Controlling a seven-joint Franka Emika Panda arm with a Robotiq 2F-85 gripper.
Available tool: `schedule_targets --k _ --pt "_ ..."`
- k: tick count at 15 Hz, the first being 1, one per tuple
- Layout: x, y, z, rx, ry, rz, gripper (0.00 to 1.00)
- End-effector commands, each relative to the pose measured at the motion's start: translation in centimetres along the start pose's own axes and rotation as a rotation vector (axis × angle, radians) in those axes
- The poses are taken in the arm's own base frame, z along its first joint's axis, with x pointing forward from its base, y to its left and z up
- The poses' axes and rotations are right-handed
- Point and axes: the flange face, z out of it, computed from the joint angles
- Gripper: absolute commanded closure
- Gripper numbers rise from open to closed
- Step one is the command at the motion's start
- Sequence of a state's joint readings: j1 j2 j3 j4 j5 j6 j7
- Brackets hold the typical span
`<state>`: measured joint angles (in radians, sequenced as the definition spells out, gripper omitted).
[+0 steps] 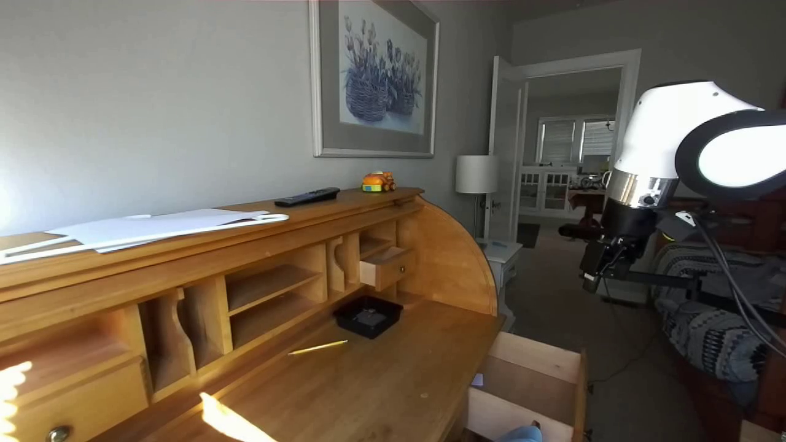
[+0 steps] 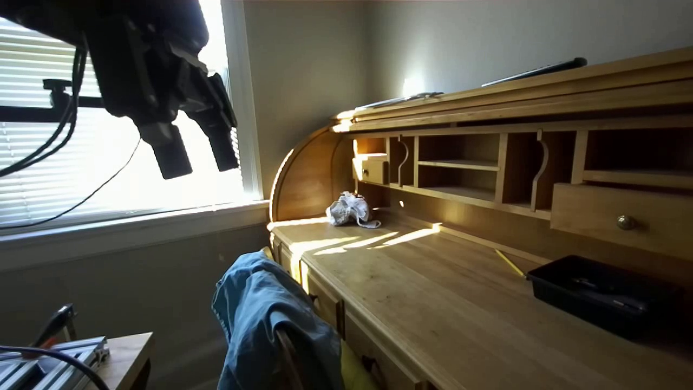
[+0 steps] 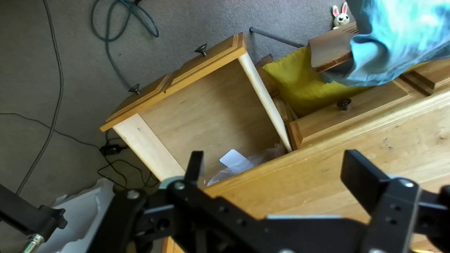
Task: Pick up the paper from the top of the cabinet and put it on the counter
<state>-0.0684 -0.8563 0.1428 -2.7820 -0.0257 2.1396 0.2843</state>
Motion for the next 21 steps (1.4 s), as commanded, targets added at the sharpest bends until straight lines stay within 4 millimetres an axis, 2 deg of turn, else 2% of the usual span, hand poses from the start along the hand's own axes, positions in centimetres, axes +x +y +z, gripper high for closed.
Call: schedule_targets --k 1,9,11,15,21 --pt "0.0 0.0 -0.1 0.000 -0.001 0.000 0.00" --pt "0.0 0.0 -0.1 0.000 -0.001 0.000 0.00" --pt "1.2 -1.4 -0.2 0.036 0.028 -0.013 0.00" --pt "5.5 -7.5 -2.5 0.163 0.132 -0.080 0.00" --pt "12.8 -17.3 -7.8 0.397 0.207 -0.310 0.00"
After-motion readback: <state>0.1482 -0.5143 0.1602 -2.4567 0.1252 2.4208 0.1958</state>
